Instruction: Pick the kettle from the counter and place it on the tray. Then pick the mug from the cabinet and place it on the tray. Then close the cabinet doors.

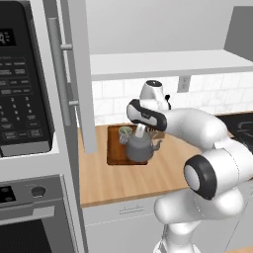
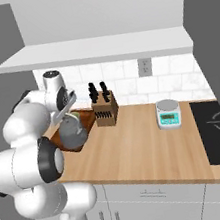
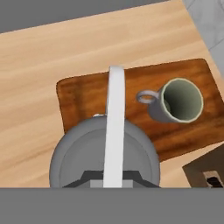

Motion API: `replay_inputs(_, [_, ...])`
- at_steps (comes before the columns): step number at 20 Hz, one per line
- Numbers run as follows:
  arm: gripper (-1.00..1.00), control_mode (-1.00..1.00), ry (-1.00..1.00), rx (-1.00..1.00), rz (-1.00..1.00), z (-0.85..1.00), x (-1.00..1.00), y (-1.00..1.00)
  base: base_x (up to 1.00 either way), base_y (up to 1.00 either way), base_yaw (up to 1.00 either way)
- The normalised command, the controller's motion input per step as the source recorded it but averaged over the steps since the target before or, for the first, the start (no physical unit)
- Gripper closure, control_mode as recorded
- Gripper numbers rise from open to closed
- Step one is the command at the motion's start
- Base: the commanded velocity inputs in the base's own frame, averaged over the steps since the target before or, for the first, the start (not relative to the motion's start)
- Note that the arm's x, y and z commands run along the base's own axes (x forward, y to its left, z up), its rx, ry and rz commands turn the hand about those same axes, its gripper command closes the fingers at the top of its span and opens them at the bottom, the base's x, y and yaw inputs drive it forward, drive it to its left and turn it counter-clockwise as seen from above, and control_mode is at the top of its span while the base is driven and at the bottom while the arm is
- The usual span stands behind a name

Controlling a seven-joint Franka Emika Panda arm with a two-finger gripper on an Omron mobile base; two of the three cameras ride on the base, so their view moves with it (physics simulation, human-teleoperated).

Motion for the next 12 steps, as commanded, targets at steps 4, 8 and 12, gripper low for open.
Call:
replay_inputs(4, [1.0,-1.0,0.0,0.0,0.08,-0.06,0.1,0.33,0.0,0.0,0.0])
replay_inputs(8, [1.0,-1.0,0.0,0.0,0.03,-0.11,0.12,0.27,0.0,0.0,0.0])
replay_inputs(12, [1.0,-1.0,0.0,0.0,0.0,-0.16,0.13,0.09,0.0,0.0,0.0])
